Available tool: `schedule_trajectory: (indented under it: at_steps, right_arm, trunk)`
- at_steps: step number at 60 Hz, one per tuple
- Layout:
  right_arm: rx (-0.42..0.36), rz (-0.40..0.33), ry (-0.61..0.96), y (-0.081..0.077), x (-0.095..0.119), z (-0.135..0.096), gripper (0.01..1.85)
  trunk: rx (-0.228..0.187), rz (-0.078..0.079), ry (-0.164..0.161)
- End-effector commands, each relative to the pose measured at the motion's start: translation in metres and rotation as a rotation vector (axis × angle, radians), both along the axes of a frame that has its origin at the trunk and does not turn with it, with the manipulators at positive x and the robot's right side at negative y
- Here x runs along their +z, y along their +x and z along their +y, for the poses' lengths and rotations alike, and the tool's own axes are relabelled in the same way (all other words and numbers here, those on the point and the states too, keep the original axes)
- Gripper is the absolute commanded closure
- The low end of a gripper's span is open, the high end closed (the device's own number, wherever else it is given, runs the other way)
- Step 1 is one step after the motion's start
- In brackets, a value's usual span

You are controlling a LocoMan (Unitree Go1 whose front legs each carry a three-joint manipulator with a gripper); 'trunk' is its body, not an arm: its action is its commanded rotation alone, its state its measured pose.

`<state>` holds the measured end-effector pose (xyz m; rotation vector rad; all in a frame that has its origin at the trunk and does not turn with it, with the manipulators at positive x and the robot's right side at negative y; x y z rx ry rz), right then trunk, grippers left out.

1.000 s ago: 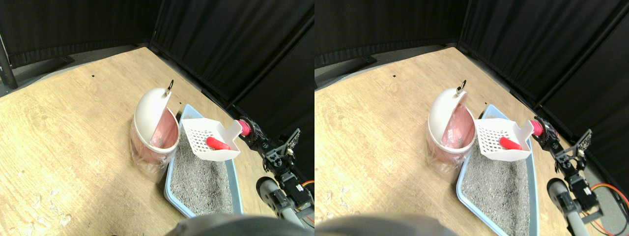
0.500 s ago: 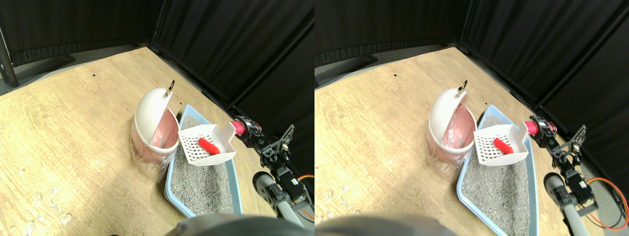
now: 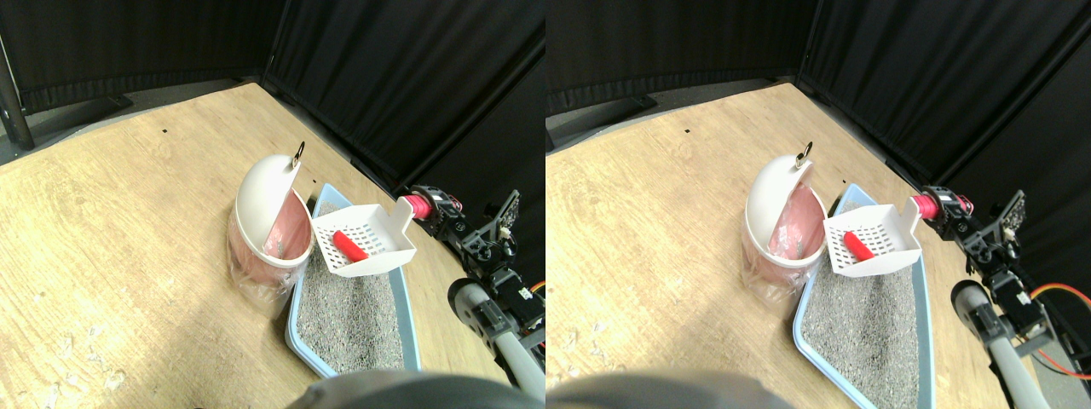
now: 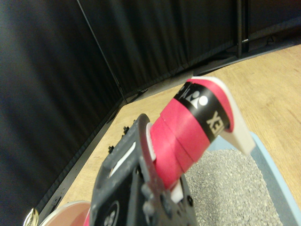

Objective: Scoop (unimanual)

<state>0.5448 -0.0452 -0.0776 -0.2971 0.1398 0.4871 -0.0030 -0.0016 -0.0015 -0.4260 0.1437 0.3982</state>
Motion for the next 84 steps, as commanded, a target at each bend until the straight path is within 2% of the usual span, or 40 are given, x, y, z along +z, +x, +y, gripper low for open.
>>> schedule_trajectory:
  at_steps: [1, 12, 37, 51, 65, 72, 81, 84]
  right_arm:
    - [0.035, -0.046, 0.024, -0.001, 0.009, 0.007, 1.81]
    - [0.082, -0.067, -0.023, 0.002, 0.004, 0.014, 1.81]
    - [0.060, -0.033, -0.130, 0.007, 0.007, 0.022, 1.81]
    - [0.052, -0.043, -0.119, 0.007, 0.011, 0.022, 1.81]
    - [0.098, -0.071, -0.104, 0.006, 0.017, 0.023, 1.81]
    - [0.070, -0.072, -0.114, 0.003, 0.022, 0.025, 1.81]
    - [0.085, -0.155, -0.150, -0.001, 0.026, 0.028, 1.81]
    - [0.028, -0.138, -0.190, -0.001, 0.028, 0.030, 1.81]
  trunk:
    - [0.024, -0.007, -0.021]
    - [0.023, -0.007, -0.022]
    - [0.027, -0.001, -0.027]
    - [0.024, 0.000, -0.026]
    - [0.018, 0.003, -0.024]
    - [0.019, 0.005, -0.026]
    - [0.018, 0.005, -0.023]
    - [0.018, 0.003, -0.022]
